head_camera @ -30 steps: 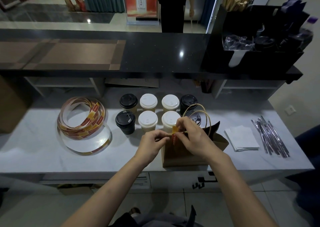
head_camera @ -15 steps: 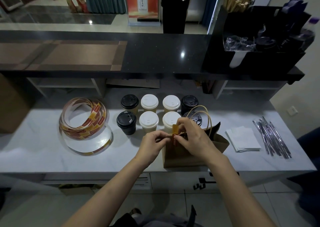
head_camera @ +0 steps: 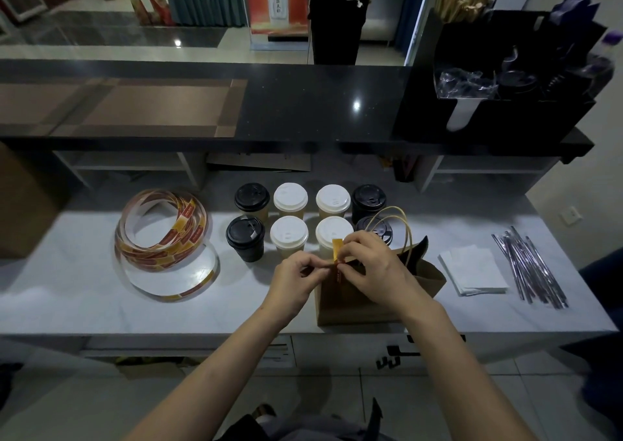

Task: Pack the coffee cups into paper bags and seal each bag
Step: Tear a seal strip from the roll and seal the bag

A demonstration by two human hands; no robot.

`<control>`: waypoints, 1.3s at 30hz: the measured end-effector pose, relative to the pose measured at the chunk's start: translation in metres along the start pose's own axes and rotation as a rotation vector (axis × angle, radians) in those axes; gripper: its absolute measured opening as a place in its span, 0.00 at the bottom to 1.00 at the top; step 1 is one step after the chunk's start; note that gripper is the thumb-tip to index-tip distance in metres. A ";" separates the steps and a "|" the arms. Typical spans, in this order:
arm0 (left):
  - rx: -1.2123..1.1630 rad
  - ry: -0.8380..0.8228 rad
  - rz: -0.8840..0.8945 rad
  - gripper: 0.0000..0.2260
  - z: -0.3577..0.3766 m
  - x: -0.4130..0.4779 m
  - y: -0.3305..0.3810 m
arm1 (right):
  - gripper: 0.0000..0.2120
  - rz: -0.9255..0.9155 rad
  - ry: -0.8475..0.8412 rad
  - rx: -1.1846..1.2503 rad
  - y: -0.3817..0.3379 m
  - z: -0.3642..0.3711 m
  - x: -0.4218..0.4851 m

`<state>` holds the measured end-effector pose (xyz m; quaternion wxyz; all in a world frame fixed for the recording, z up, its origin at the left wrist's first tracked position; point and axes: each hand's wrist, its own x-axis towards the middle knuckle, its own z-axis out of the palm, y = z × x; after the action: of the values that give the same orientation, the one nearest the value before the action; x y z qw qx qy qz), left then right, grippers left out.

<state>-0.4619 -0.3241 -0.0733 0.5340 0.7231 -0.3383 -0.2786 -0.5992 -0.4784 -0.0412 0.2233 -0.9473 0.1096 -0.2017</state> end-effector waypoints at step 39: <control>-0.036 0.173 -0.023 0.10 -0.002 -0.019 0.008 | 0.07 0.158 0.162 0.332 -0.026 -0.015 0.008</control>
<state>-0.4736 -0.3097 -0.0648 0.5709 0.7386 -0.2776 -0.2269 -0.5950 -0.4640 -0.0143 0.3820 -0.8667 0.1664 -0.2744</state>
